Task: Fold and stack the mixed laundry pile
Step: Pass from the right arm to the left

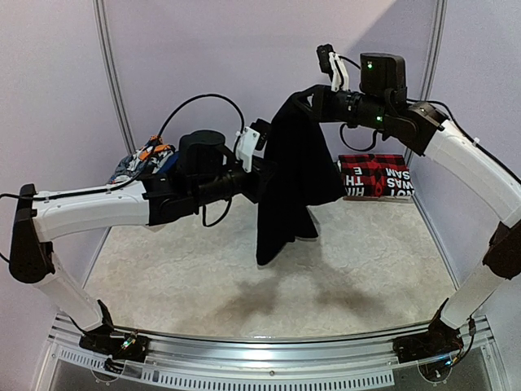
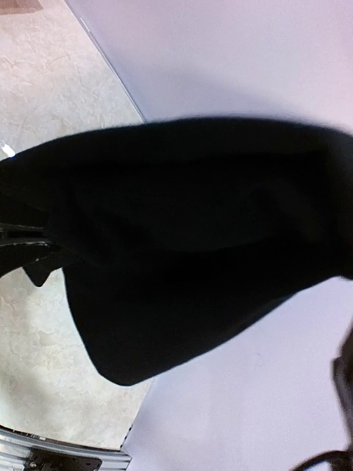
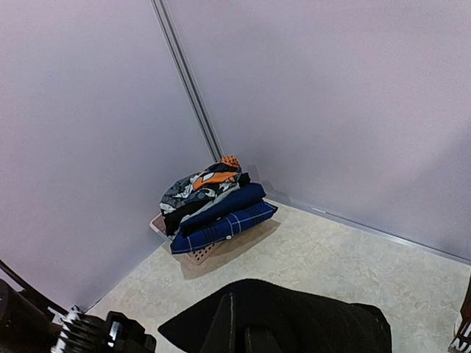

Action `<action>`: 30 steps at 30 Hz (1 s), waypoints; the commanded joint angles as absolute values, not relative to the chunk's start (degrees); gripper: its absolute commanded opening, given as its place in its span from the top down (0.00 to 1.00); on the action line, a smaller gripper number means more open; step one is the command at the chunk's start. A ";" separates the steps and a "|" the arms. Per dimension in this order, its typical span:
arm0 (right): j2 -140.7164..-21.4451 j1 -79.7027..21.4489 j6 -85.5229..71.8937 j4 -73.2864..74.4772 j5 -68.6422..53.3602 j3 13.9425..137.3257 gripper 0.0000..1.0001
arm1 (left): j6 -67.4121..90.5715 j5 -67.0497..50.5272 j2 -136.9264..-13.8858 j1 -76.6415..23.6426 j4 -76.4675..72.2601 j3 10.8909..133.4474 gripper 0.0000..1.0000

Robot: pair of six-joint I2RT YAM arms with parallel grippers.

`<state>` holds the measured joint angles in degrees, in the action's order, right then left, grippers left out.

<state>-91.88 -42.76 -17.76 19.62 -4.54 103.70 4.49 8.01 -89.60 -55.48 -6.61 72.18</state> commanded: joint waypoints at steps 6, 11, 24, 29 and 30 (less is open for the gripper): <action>-87.56 -43.27 -17.23 14.15 -0.43 94.59 1.00 | 3.68 12.24 -81.36 -54.30 -7.71 64.05 1.00; -87.34 -43.21 -16.54 13.97 0.58 90.25 1.00 | 4.75 12.57 -78.23 -53.19 -7.70 59.46 1.00; -84.56 -42.24 -13.47 10.44 2.89 76.65 1.00 | 7.06 9.55 -74.32 -48.36 -6.95 54.48 1.00; -84.97 -41.35 -13.28 7.99 0.69 71.96 1.00 | 8.96 4.89 -76.12 -45.65 -8.06 54.14 1.00; -85.05 -41.38 -13.06 7.68 0.65 70.79 1.00 | 9.05 4.34 -76.31 -45.22 -8.16 54.09 1.00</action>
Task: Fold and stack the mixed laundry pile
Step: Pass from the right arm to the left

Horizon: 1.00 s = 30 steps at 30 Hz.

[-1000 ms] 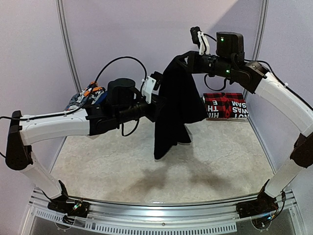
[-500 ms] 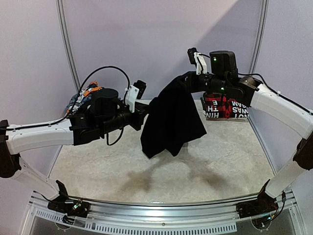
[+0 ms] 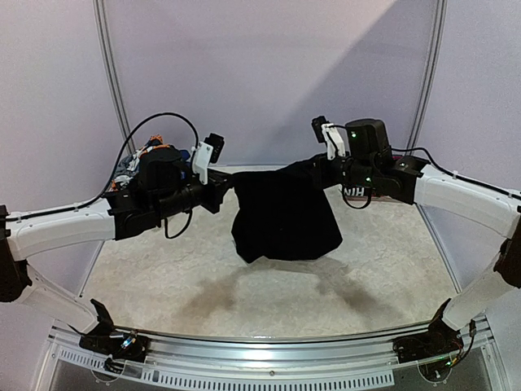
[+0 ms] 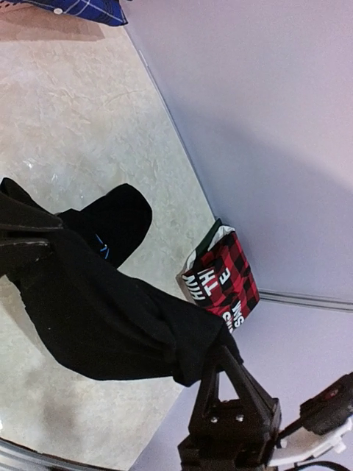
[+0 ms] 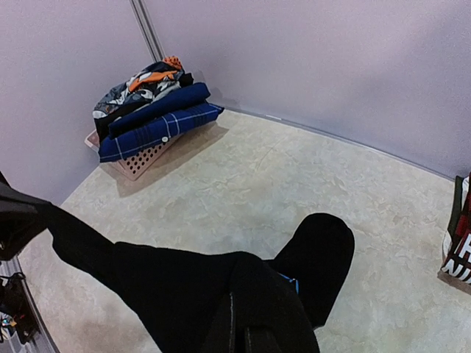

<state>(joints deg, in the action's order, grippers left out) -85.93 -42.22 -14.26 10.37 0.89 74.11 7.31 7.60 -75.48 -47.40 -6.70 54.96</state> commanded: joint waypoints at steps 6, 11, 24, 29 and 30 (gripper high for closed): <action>-85.09 -41.33 -11.99 6.86 -4.37 65.66 1.00 | 10.11 2.46 -77.32 -43.43 -11.01 51.42 1.00; -84.19 -41.39 -11.24 5.03 -4.48 59.43 1.00 | 11.98 0.89 -78.95 -42.10 -13.47 49.04 1.00; -84.02 -41.35 -12.34 6.70 -1.51 52.86 1.00 | 14.27 -4.71 -83.33 -40.78 -16.70 47.83 1.00; -83.68 -41.35 -13.28 7.94 -0.34 51.20 1.00 | 14.77 -4.61 -82.65 -40.78 -15.72 48.26 1.00; -83.61 -41.35 -13.43 7.98 1.59 50.89 1.00 | 14.83 -4.51 -82.58 -40.78 -15.51 48.52 1.00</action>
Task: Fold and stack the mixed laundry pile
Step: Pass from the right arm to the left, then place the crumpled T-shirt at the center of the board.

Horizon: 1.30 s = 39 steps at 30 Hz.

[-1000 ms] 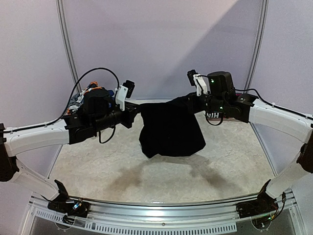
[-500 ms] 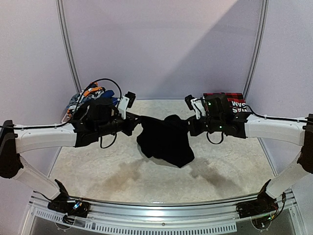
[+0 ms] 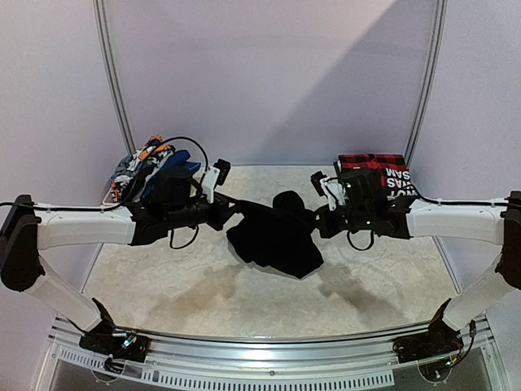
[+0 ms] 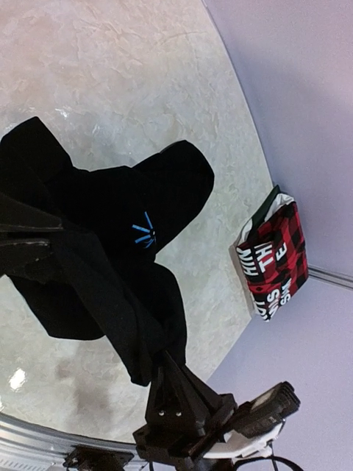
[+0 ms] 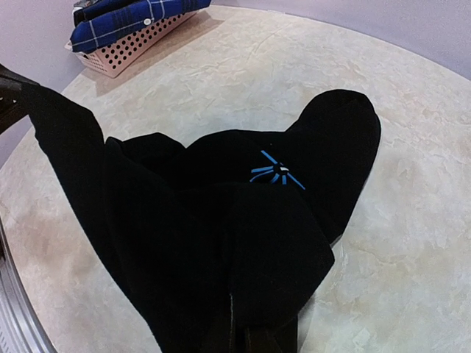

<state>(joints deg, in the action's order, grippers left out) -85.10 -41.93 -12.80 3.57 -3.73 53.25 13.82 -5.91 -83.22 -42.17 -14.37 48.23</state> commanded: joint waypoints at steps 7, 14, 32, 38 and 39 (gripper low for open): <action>-82.22 -41.31 -14.51 8.01 5.33 48.55 0.93 | 15.92 -6.12 -82.46 -40.78 -11.91 51.69 1.00; -78.74 -41.31 -14.83 8.65 8.61 47.37 0.70 | 17.01 -7.78 -82.00 -42.09 -7.25 55.53 1.00; -72.49 -46.48 -11.22 -7.62 -23.05 49.18 0.39 | 23.28 -10.69 -86.12 -47.19 -2.47 67.93 1.00; -76.37 -48.35 -12.12 -11.50 -21.37 51.02 0.41 | 29.03 -12.03 -90.25 -48.77 -6.79 68.42 1.00; -76.64 -48.30 -12.66 -12.40 -20.13 50.72 0.41 | 29.51 -12.31 -90.94 -49.09 -7.37 68.57 1.00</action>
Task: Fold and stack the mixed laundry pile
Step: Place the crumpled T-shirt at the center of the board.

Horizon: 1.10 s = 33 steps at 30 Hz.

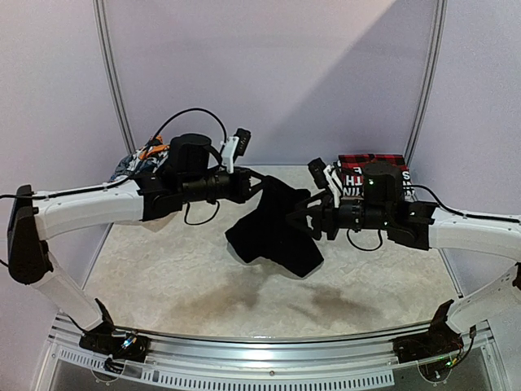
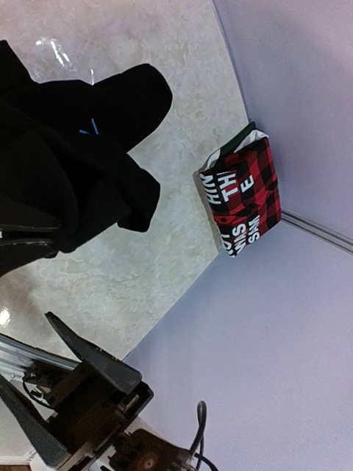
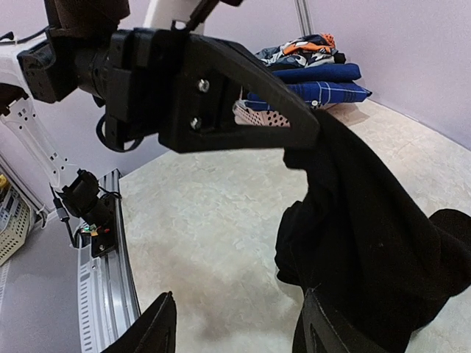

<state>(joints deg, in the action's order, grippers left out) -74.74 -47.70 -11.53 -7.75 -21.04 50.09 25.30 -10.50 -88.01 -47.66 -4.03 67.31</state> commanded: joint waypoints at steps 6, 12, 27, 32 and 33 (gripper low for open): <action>-78.19 -48.41 -14.06 -12.51 -16.23 48.63 0.44 | 31.80 -12.71 -96.33 -50.57 -9.18 70.93 1.00; -69.48 -48.35 -17.30 -11.14 1.18 38.86 0.45 | 31.26 -17.94 -106.00 -52.94 -8.78 77.07 1.00; -54.07 -48.30 -20.77 1.85 24.50 32.16 0.46 | 25.99 -22.39 -131.83 -57.56 -0.37 93.75 1.00; -56.66 -48.34 -19.23 0.52 24.61 32.79 0.46 | 15.75 -16.95 -133.89 -60.68 6.39 96.18 1.00; -57.38 -48.34 -19.04 0.52 24.53 33.05 0.46 | 14.22 -15.90 -134.38 -61.21 7.13 96.46 1.00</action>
